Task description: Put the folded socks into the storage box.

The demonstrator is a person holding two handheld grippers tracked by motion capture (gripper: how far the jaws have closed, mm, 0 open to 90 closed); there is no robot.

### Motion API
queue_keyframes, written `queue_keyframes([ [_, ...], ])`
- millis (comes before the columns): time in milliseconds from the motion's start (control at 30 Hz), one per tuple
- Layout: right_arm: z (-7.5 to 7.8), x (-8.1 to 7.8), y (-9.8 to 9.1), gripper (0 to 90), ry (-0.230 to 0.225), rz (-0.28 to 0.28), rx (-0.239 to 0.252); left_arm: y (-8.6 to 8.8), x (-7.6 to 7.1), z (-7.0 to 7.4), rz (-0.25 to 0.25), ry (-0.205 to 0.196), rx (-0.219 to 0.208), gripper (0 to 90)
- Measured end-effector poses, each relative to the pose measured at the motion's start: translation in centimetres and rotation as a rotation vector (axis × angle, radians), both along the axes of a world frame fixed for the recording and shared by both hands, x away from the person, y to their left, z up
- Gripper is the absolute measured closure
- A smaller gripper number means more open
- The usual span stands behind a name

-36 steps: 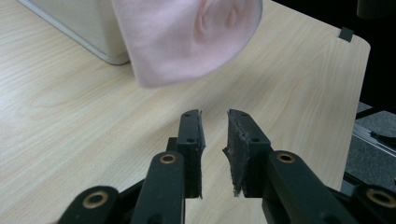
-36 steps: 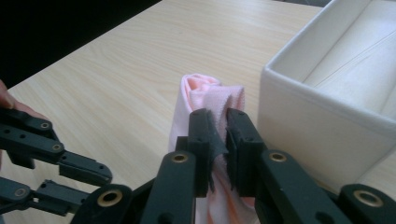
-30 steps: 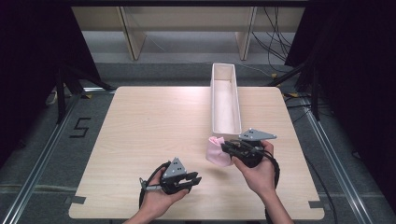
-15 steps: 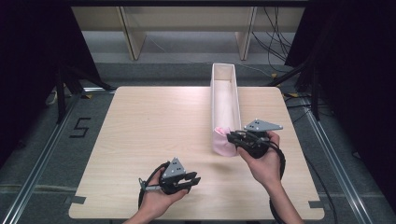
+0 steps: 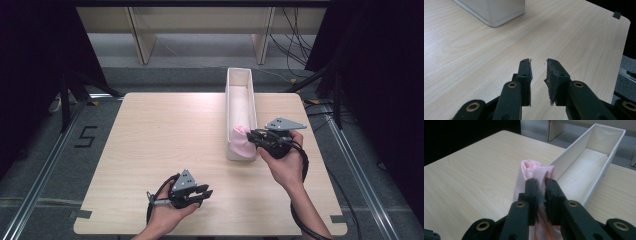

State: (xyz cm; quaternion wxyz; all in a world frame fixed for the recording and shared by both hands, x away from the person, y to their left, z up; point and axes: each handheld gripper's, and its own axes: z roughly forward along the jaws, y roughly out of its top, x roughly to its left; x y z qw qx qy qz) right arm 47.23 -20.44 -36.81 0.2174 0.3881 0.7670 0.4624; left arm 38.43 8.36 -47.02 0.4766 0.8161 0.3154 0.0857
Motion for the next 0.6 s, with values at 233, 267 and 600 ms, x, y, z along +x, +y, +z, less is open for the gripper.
queue_keyframes([
  [233,0.6,0.4,0.2,81.1,0.004,-0.008,0.021,0.0,0.0,0.0,-0.003,0.001,0.003,72.6],
  [267,0.7,0.5,0.1,81.1,-0.005,0.007,0.006,0.0,0.0,0.0,-0.003,0.0,0.003,72.6],
  [600,1.1,1.3,0.3,81.0,-0.012,0.005,0.001,-0.1,0.1,0.0,-0.004,-0.002,-0.001,72.5],
])
